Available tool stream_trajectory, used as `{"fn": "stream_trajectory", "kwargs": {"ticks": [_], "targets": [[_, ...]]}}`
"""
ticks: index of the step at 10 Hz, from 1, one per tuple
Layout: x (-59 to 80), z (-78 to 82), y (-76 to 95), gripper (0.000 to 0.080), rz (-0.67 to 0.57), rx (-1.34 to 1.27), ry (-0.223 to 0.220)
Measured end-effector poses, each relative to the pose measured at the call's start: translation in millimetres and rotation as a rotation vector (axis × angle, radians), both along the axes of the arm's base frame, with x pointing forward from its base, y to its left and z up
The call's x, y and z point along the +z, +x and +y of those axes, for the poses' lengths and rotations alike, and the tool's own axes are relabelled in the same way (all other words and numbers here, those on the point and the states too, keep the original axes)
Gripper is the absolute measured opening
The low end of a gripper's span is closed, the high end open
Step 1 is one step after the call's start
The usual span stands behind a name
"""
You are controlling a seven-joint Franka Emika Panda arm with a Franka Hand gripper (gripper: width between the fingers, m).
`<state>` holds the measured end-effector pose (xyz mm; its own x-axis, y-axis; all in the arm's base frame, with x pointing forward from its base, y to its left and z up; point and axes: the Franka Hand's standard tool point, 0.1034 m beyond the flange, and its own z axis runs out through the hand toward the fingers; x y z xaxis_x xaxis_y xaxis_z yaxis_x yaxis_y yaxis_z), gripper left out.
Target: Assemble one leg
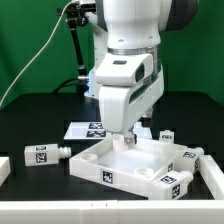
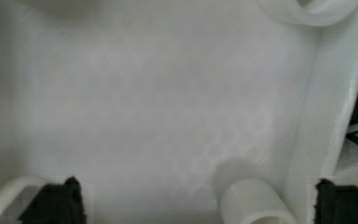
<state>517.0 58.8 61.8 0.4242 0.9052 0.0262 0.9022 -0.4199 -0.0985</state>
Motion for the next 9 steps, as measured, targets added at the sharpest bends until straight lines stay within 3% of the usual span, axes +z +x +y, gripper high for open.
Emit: {"fn": "stream_trajectory", "kwargs": {"ticks": [2, 5, 6, 9], "targets": [[-6.1, -0.8, -3.1, 0.0649, -0.043, 0.046, 0.010], [-22.6, -16.1, -24.2, 0.0649, -0.142, 0.139, 0.022], [-29.4, -16.0, -32.4, 0.0649, -0.148, 0.139, 0.023], [-31.1, -5.5, -35.0, 0.0649, -0.168, 0.099, 0.025]]}}
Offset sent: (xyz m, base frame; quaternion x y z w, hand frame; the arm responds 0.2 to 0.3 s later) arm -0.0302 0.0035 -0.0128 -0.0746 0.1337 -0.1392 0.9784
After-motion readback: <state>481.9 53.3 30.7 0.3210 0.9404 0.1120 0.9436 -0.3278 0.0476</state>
